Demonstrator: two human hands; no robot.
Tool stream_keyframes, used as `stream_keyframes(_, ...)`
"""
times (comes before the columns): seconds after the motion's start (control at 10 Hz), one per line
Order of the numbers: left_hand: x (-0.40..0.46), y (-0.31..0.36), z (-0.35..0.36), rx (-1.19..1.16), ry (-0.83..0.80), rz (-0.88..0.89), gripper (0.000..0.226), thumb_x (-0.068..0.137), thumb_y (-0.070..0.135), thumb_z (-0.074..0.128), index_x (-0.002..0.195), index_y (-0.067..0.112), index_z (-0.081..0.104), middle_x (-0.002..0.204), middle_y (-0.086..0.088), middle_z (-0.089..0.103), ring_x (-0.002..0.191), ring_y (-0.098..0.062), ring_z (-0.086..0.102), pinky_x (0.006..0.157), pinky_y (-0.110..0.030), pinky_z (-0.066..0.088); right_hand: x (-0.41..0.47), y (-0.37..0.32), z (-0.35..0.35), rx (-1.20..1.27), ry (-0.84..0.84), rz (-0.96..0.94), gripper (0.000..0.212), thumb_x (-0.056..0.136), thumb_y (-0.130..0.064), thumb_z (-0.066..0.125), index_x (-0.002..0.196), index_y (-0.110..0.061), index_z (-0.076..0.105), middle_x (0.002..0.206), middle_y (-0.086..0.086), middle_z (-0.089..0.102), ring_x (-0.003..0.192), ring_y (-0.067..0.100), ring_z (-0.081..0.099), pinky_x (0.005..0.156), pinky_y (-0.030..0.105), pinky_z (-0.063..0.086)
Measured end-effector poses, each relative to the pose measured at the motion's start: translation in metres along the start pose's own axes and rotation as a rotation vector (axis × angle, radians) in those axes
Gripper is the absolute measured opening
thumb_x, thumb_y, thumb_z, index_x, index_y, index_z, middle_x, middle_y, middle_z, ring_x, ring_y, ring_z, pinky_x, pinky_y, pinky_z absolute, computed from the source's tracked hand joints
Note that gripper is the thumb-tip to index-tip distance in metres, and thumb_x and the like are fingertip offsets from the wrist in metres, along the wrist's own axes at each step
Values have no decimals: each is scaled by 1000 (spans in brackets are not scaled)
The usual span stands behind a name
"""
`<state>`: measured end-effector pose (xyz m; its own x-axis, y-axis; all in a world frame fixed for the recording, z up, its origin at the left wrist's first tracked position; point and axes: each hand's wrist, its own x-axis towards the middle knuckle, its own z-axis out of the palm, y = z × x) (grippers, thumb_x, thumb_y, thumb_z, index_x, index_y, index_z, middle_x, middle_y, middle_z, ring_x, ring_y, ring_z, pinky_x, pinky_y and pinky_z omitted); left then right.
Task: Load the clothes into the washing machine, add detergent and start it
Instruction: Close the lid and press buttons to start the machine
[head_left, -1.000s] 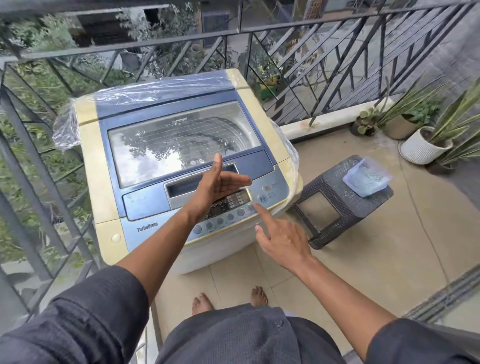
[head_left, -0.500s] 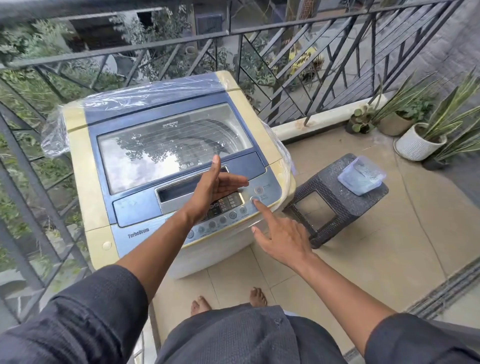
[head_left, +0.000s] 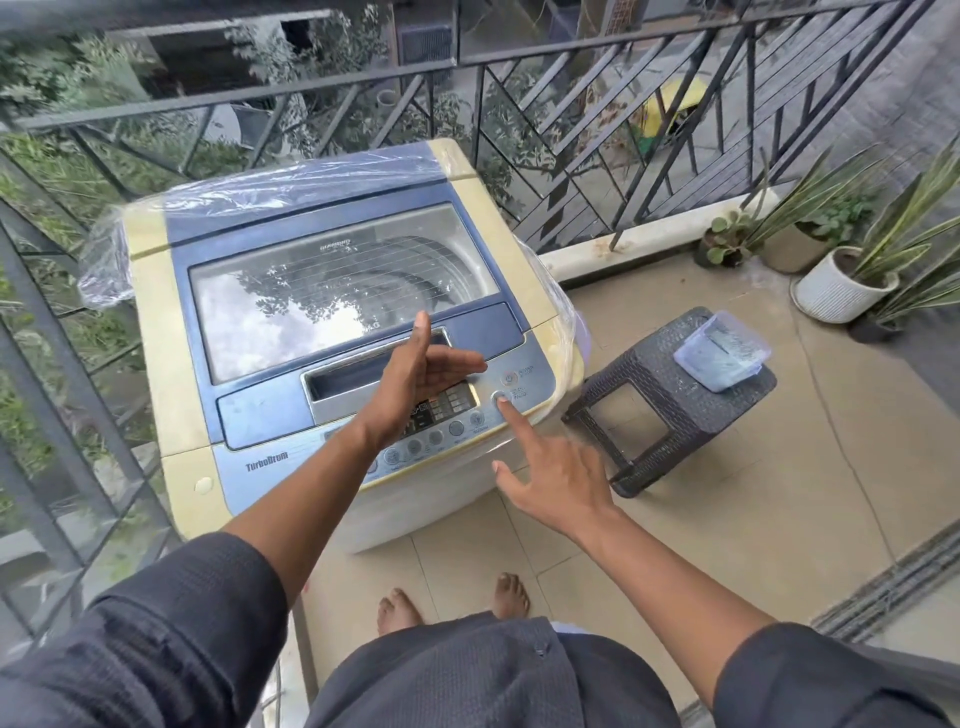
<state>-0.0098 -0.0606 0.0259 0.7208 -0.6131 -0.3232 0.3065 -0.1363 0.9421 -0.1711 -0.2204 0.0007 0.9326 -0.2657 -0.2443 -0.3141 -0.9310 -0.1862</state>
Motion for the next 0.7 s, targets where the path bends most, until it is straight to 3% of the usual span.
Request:
stream_keyframes(0.2, -1, 1, 2, -12, 24, -8, 94, 107, 69, 12, 120, 3, 77, 123, -13, 78, 123, -25, 71, 121, -49, 43, 4, 0, -4, 18, 8, -13, 76, 98, -61, 43, 162, -46, 5, 93, 5, 69, 92, 31, 68, 81, 42, 55)
stream_keyframes(0.4, -5, 3, 6, -25, 51, -3, 96, 104, 73, 14, 121, 2, 77, 123, -13, 78, 124, -25, 71, 120, -49, 44, 7, 1, -9, 37, 57, -63, 63, 103, -53, 44, 160, -42, 20, 95, 7, 72, 93, 34, 70, 81, 42, 52)
stream_keyframes(0.5, -8, 4, 6, -31, 70, -14, 99, 100, 77, 15, 120, 3, 77, 122, -13, 78, 122, -25, 72, 118, -46, 46, 12, 1, -13, 66, 128, -87, 51, 103, -47, 46, 152, -37, 37, 91, 7, 74, 89, 36, 71, 75, 42, 52)
stream_keyframes(0.6, -12, 3, 5, -35, 99, -18, 98, 105, 72, 10, 120, 1, 77, 122, -14, 78, 122, -27, 72, 119, -48, 45, 18, -5, -22, 53, 177, -116, 37, 102, -42, 49, 138, -32, 51, 89, 6, 74, 84, 37, 71, 64, 38, 42)
stream_keyframes(0.7, -14, 2, 3, -81, 108, 4, 98, 105, 72, 10, 121, 1, 76, 122, -14, 78, 121, -26, 72, 116, -45, 47, 28, -7, -25, 79, 183, -124, 30, 102, -40, 50, 129, -28, 58, 93, 2, 75, 85, 34, 71, 63, 35, 37)
